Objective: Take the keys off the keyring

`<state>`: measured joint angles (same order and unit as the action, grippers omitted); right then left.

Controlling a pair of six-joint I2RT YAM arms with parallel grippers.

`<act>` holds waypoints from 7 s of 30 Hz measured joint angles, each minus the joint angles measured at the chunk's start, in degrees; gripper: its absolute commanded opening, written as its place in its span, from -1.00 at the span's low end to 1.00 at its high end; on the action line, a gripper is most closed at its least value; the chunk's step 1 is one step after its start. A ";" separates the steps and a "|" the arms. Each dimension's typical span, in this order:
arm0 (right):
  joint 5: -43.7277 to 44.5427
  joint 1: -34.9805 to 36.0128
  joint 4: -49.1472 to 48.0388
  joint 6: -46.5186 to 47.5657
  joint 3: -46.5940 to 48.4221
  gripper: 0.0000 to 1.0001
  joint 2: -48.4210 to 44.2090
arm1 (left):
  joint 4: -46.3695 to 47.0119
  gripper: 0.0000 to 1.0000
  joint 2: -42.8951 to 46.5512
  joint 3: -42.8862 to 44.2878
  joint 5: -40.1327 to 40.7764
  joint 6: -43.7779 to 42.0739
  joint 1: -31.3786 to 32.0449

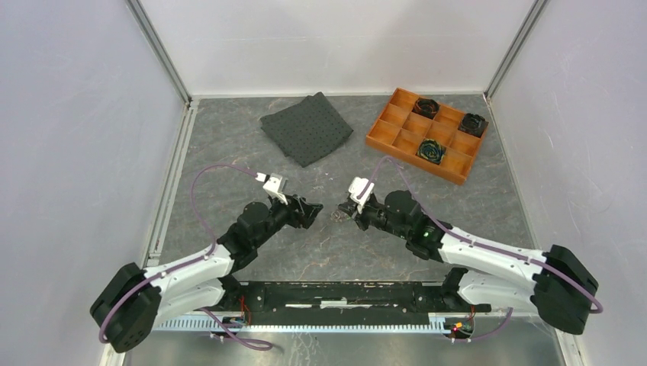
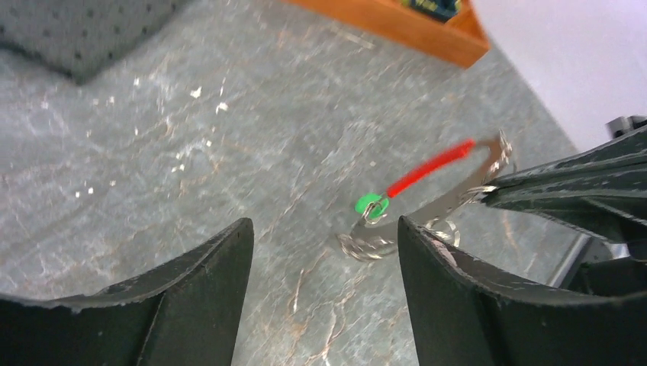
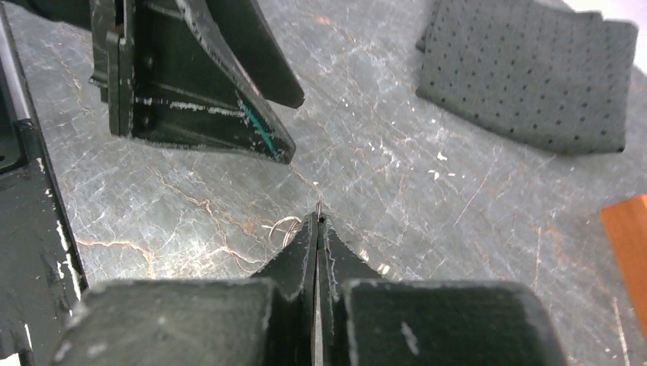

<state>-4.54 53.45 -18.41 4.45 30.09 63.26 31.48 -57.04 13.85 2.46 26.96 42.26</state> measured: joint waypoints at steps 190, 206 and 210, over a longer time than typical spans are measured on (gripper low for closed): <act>20.83 14.75 -46.47 -0.04 -10.56 -0.87 -1.99 | -11.52 -0.96 10.40 19.50 7.69 51.23 7.58; 34.29 18.05 -34.75 1.60 -6.54 -0.99 -4.33 | -14.27 -0.96 11.30 19.50 8.15 50.84 7.58; 28.74 17.99 -32.63 2.86 -6.51 -0.72 -4.83 | -14.86 -0.97 12.31 19.52 9.01 48.37 7.58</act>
<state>24.21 71.44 -51.05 7.31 23.57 58.43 16.62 -44.73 33.36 11.46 75.33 49.84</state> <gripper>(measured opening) 0.057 0.069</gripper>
